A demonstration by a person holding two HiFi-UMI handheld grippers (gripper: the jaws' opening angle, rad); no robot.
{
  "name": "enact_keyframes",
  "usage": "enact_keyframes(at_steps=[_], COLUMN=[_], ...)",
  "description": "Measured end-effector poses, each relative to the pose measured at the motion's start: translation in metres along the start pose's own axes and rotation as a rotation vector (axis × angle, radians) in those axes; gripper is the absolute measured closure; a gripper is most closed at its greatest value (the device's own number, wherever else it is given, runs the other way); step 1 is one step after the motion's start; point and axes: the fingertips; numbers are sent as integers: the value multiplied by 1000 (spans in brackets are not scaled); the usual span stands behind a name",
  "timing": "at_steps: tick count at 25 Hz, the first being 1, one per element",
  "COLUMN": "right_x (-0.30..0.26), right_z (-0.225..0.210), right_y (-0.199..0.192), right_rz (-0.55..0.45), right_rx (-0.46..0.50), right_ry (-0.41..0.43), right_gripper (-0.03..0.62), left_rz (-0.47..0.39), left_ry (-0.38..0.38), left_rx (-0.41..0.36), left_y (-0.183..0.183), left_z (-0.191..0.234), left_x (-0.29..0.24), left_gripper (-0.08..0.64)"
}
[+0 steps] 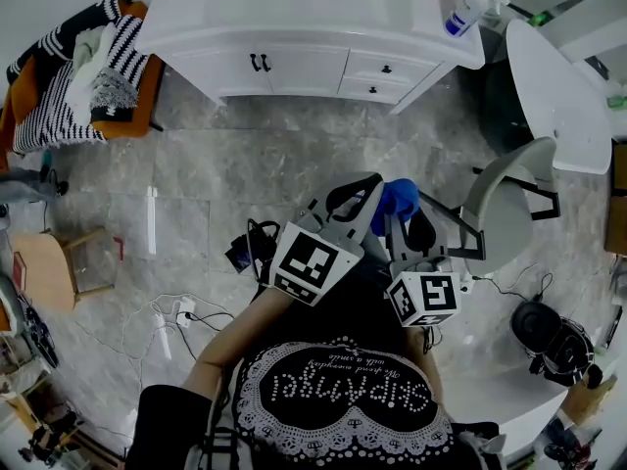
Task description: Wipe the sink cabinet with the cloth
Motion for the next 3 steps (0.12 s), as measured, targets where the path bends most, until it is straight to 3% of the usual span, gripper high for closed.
enact_keyframes(at_steps=[3], right_x=[-2], right_z=[-1], right_y=[1], right_rz=[2], right_rx=[4], right_ry=[1], right_gripper=[476], left_rz=[-1], left_ry=[3], left_rx=[3], left_y=[1], left_z=[2], left_x=[-2], left_gripper=[555])
Point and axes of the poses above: the fingertips, and each gripper's own axes: x backward along the fingers, z to its left, y out of its top, and after that the axes turned 6 degrees about x, right-handed
